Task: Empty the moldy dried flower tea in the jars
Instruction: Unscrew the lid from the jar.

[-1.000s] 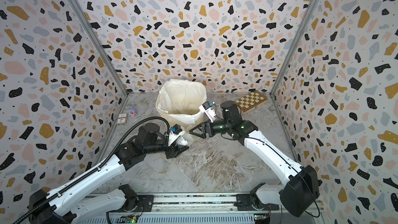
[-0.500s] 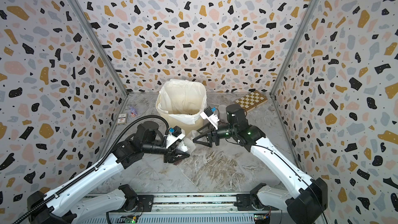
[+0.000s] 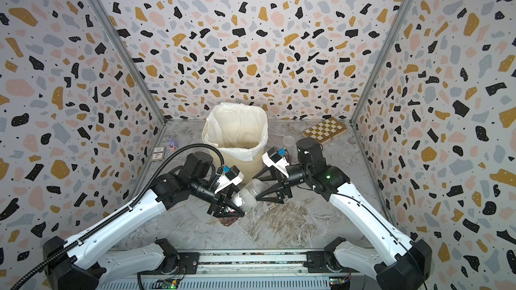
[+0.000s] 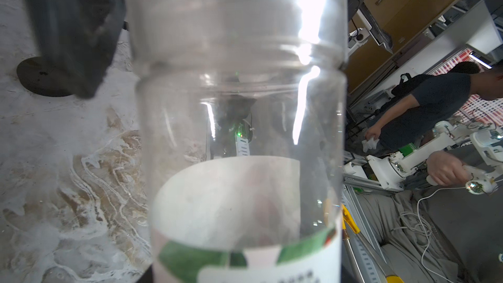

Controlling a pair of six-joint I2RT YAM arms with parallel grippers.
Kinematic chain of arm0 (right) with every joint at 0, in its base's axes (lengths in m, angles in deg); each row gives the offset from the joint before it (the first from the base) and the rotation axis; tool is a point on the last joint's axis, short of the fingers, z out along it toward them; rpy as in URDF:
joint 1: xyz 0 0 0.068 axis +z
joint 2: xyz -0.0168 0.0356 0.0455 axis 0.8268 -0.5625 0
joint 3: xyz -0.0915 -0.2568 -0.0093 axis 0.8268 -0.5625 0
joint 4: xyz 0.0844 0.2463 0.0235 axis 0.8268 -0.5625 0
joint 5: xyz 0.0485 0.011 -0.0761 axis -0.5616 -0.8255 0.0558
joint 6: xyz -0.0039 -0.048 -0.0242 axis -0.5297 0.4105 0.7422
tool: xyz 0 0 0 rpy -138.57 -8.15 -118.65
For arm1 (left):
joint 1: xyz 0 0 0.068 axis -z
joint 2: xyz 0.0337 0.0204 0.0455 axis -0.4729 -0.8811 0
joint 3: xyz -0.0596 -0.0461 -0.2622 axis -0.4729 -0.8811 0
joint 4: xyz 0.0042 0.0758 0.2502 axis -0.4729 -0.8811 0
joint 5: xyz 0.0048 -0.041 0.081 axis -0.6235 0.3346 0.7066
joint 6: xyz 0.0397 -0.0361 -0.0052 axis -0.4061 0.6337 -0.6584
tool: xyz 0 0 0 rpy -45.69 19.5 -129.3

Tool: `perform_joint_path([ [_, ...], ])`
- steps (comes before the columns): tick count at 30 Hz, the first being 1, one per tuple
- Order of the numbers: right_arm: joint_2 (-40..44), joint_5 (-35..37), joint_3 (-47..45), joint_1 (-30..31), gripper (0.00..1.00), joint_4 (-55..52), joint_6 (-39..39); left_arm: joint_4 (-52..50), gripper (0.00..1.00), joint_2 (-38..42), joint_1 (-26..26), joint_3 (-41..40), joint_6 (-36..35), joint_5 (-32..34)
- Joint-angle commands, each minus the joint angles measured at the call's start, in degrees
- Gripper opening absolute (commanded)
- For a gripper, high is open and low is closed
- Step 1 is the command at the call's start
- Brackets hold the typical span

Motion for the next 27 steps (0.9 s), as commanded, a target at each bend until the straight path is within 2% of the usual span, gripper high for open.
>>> perform_joint_path([
  [1,-0.79,2.67,3.12,-0.92,0.93,-2.45,-2.65,1.56,0.57,1.13,0.08,1.45,-2.73,4.35],
  [4,-0.64,6.19,3.28,-0.95,0.99,-0.11,-7.71,3.46,0.57,2.81,0.07,-0.21,-3.31,12.34],
  [8,-0.88,9.55,3.35,-0.97,1.00,5.02,-16.38,7.20,0.56,4.43,0.11,-2.67,-2.87,21.87],
  [13,-7.50,18.11,8.57,-0.80,1.00,2.42,-26.18,12.37,0.57,5.29,0.19,-5.18,-2.88,33.51],
  [17,-9.01,23.36,10.36,0.21,1.00,3.38,-29.23,14.22,0.56,5.67,0.29,-6.49,-2.80,37.90],
  [27,-11.70,26.14,13.18,3.28,0.89,-0.03,-28.14,15.59,0.56,6.02,0.28,-7.85,-2.01,40.73],
])
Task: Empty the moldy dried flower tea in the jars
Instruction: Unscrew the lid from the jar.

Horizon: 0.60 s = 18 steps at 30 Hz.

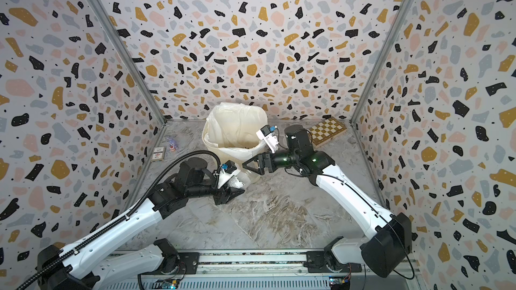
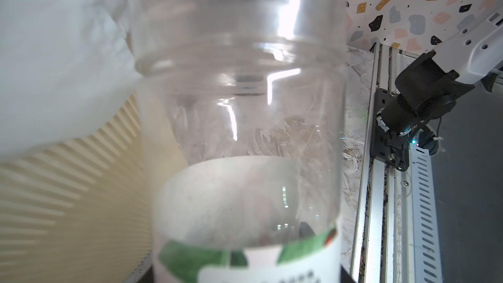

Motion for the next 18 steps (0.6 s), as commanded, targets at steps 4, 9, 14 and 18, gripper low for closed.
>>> perform_joint_path([
  [4,-0.56,3.70,3.25,1.80,0.84,-3.25,0.47,3.87,0.56,1.68,0.27,0.08,0.17,2.52],
  [9,-0.15,4.16,2.98,1.95,0.79,-3.67,0.95,4.25,0.56,2.40,0.27,0.16,1.23,1.72],
  [14,1.07,3.43,2.64,2.09,0.69,-3.58,3.17,3.71,0.56,2.30,0.27,0.98,1.86,-1.70],
  [18,3.03,-0.75,1.36,2.05,0.63,-1.49,6.78,2.25,0.56,2.45,0.25,1.92,0.88,-8.20],
])
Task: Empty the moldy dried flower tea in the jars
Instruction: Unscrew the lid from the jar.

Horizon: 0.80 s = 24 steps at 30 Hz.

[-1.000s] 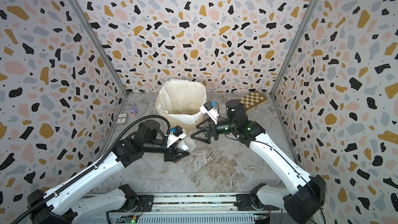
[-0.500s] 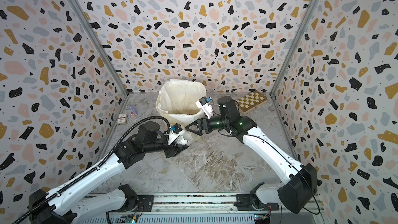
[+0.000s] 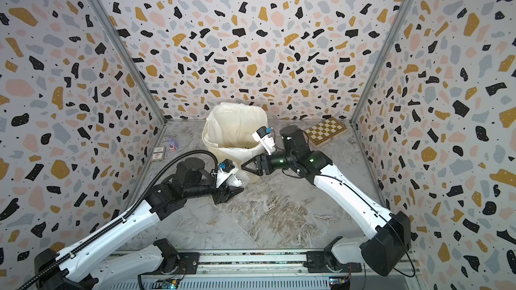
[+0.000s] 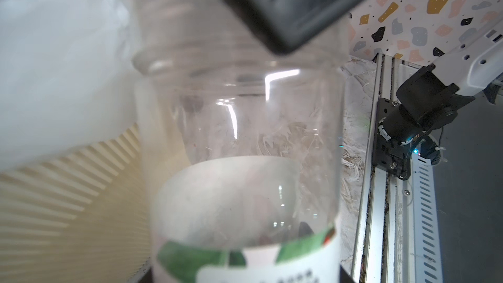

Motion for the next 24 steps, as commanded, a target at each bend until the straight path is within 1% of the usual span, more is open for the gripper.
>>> perform_joint_path([
  [1,3.41,-4.85,-0.21,0.29,0.61,1.71,4.93,1.70,0.56,1.13,0.17,2.19,-0.94,-8.73],
  [5,5.75,-13.13,-2.61,0.31,0.58,3.53,11.46,0.58,0.56,1.73,0.08,3.52,-1.12,-17.08],
  [7,7.17,-14.84,-4.02,0.28,0.57,4.76,13.37,-0.74,0.56,1.03,0.13,5.08,-0.65,-21.50],
  [11,8.00,-17.68,-4.15,0.04,0.56,1.83,19.77,-3.77,0.57,-0.44,0.05,8.33,0.19,-29.79],
  [14,8.97,-24.13,-5.79,-0.53,0.55,2.31,22.58,-3.95,0.57,-0.83,-0.26,9.37,1.63,-36.07],
  [17,9.45,-30.88,-5.89,-0.61,0.56,1.80,25.14,-5.27,0.57,-1.76,-0.41,10.68,2.00,-39.76],
  [19,9.38,-33.26,-5.43,-0.52,0.60,0.75,26.24,-6.22,0.57,-2.24,-0.39,11.38,1.79,-40.78],
  [21,9.28,-33.08,-4.99,-0.43,0.69,-0.55,26.87,-6.98,0.57,-2.24,-0.43,11.79,1.02,-40.12],
  [23,9.15,-29.55,-4.40,-0.42,0.80,-1.43,26.10,-7.59,0.57,-1.86,-0.40,11.64,-0.40,-37.21],
  [24,9.10,-27.39,-4.34,-0.49,0.84,-1.29,25.06,-7.57,0.57,-1.62,-0.40,11.41,-0.87,-35.89],
])
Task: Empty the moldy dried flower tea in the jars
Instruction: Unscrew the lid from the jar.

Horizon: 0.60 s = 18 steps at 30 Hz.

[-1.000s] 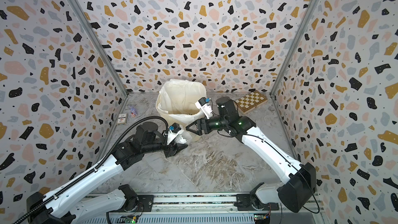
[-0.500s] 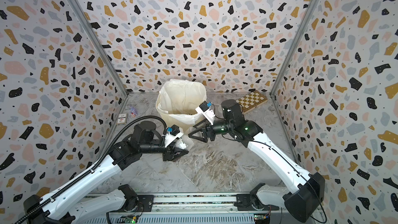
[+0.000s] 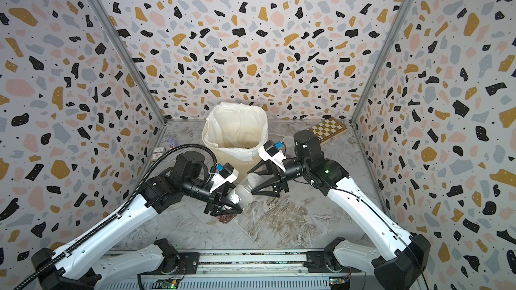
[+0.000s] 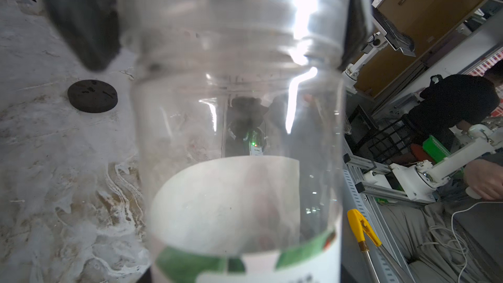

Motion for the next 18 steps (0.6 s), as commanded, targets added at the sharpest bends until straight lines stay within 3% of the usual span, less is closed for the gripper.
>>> perform_joint_path([
  [1,-0.44,2.34,0.91,0.51,0.87,-2.57,-0.94,3.77,0.57,0.84,0.29,2.24,-3.05,0.32],
  [5,-2.21,8.31,2.23,0.46,0.90,-4.04,-3.46,5.22,0.56,1.85,0.28,0.73,-3.95,5.52],
  [12,-2.11,9.79,2.99,0.38,1.00,-1.97,-8.10,5.62,0.56,2.47,0.28,-1.14,-5.30,14.22],
  [18,-4.33,14.34,5.93,-0.17,0.99,-3.39,-13.15,8.93,0.56,4.35,0.26,-4.25,-6.04,23.45],
])
